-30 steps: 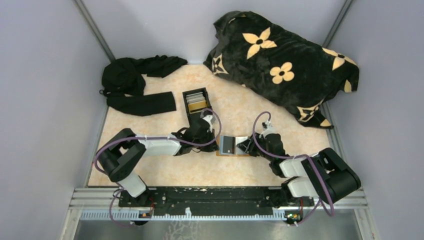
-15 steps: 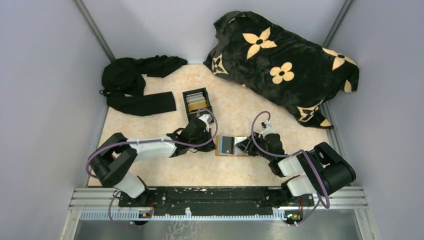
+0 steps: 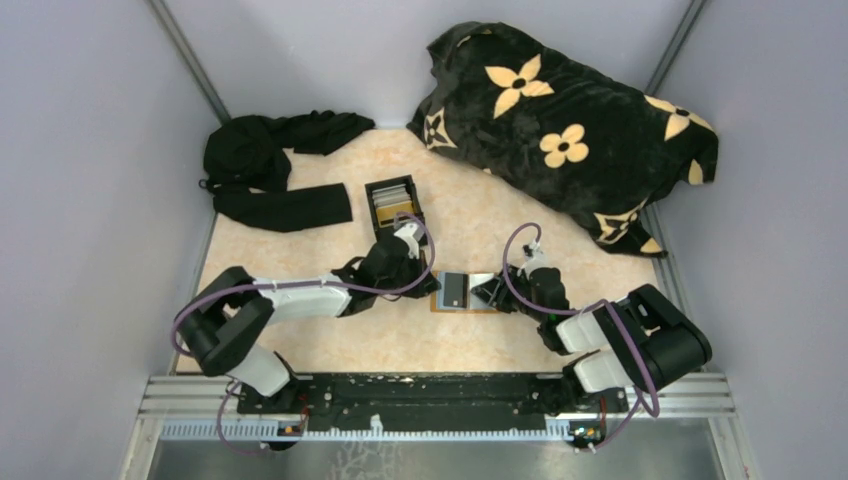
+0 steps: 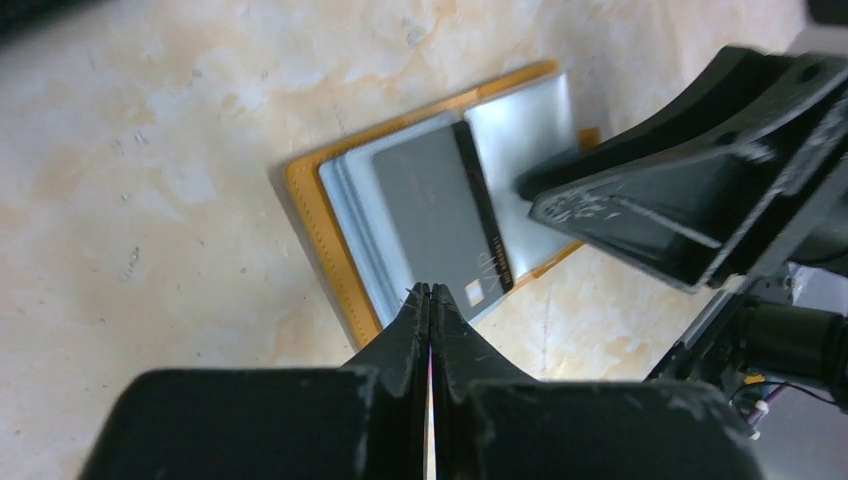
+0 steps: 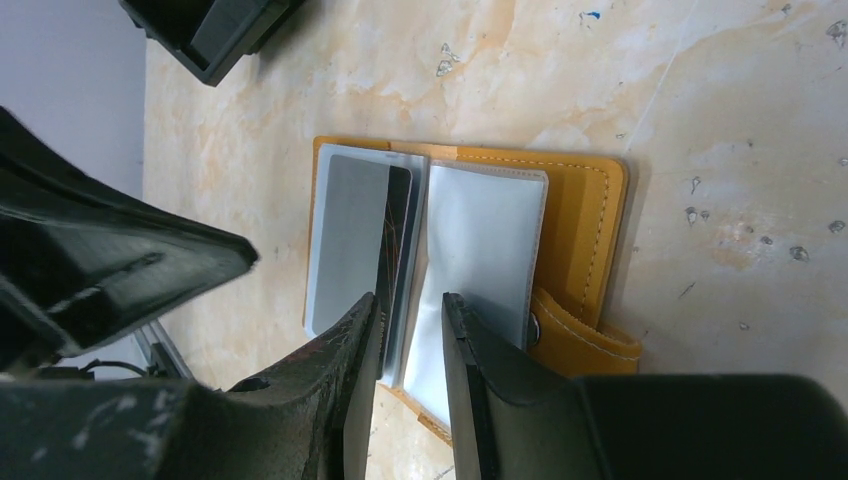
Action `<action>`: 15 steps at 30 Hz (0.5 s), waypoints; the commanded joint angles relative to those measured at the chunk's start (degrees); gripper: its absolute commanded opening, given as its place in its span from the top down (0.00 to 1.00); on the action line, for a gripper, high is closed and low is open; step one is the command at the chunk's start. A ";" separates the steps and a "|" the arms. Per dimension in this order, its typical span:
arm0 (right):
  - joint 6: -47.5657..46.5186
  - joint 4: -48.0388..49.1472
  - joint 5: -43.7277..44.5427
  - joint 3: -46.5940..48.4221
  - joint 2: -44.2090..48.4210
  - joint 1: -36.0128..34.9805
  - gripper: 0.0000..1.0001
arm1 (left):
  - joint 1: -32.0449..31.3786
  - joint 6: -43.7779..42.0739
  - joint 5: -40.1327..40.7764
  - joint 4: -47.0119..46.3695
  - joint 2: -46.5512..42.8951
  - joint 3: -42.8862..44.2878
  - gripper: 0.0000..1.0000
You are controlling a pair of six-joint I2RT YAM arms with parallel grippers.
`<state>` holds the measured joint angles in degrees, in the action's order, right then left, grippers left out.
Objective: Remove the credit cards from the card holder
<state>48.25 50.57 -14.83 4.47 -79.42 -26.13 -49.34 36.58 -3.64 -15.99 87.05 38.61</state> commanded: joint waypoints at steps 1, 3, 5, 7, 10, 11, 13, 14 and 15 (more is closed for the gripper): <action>-0.18 1.03 -0.46 -0.25 0.72 -0.33 0.69 | 0.36 1.27 -3.91 -4.96 4.08 -1.96 1.00; -0.20 1.03 -0.55 -0.17 0.71 -0.35 0.69 | 0.35 1.08 -4.87 -5.61 6.43 -1.64 1.00; -0.24 1.11 -0.78 -0.09 0.47 -0.33 0.68 | 0.34 0.90 -5.16 -5.74 8.34 -1.24 1.00; -0.43 1.30 -1.13 0.09 -0.02 -0.34 0.66 | 0.30 0.78 -5.53 -6.20 9.72 -0.97 1.00; -0.27 2.60 -1.70 0.00 -1.03 -0.33 0.64 | 0.35 0.86 -6.18 -6.77 10.75 -0.67 1.00; -0.12 3.09 -1.98 0.01 -1.39 -0.33 0.64 | 0.30 0.80 -6.40 -6.71 11.11 -0.45 1.00; 0.08 4.23 -2.56 0.06 -2.25 -0.33 0.64 | 0.30 0.66 -6.63 -6.69 11.82 -0.10 1.00; 0.17 4.69 -2.90 0.15 -2.75 -0.33 0.64 | 0.31 0.66 -6.84 -6.69 12.30 0.14 1.00; 0.18 5.31 -3.37 0.29 -3.33 -0.33 0.64 | 0.37 0.73 -7.09 -6.69 12.71 0.34 1.00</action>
<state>48.29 51.94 -16.29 4.49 -80.66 -26.13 -49.08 37.67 -9.26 -23.27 97.12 37.89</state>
